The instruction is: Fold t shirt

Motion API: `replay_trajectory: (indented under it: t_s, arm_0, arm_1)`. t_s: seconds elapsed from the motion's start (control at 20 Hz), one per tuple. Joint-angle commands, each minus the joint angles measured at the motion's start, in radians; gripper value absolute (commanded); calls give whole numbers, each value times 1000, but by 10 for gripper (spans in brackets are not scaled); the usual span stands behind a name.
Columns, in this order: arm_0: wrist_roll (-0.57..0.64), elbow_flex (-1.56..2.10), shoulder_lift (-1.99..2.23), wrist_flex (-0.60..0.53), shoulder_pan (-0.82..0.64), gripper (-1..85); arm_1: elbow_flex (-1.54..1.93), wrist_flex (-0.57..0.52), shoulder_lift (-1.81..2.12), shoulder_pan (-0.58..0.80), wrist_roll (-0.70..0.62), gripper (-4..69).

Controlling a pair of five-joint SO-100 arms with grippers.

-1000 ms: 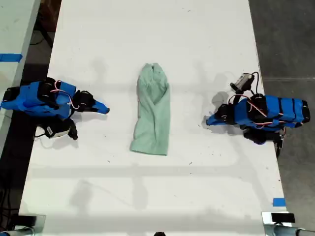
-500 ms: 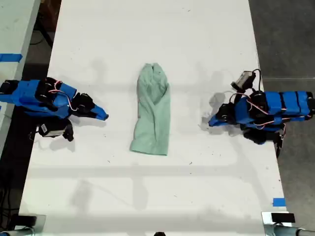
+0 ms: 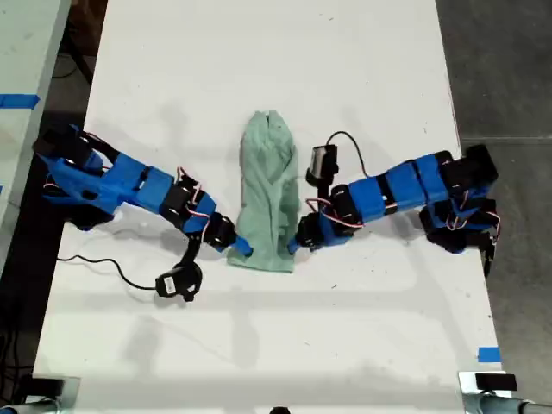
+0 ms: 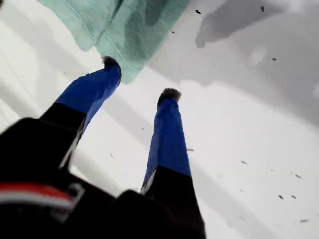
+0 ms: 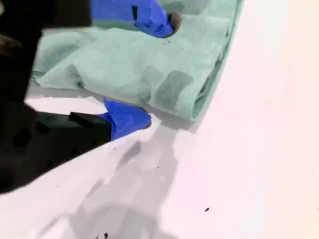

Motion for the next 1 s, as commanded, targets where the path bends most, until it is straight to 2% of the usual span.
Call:
replay_trajectory:
  t_s: [0.0,0.15,0.2,0.25,0.6,0.8,0.85,0.9,0.95]
  arm_0:
    - [5,-178,-135,37,-12,250]
    - [0,-328,-301,127,-35,247]
    - [14,-377,-351,147,-41,184]
    - [-15,-423,-394,183,-44,-1]
    - [-14,-492,-423,169,-34,-2]
    - [-15,-520,-439,166,-23,-2]
    - [-14,-528,-439,164,-21,-2]
    - [-14,-532,-440,164,-18,-2]
    - [-12,-535,-440,164,-15,-2]
  arm_1:
    - [-172,2,-84,-15,-40,182]
    - [-173,-49,-114,-11,-55,181]
    - [-175,-61,-123,-9,-63,181]
    - [-178,-75,-135,-8,-74,183]
    - [-249,-120,-288,3,-101,202]
    - [-249,-149,-319,11,-100,190]
    - [-249,-147,-331,14,-94,127]
    - [-245,-138,-341,18,-72,9]
    - [-245,-121,-348,20,-52,9]
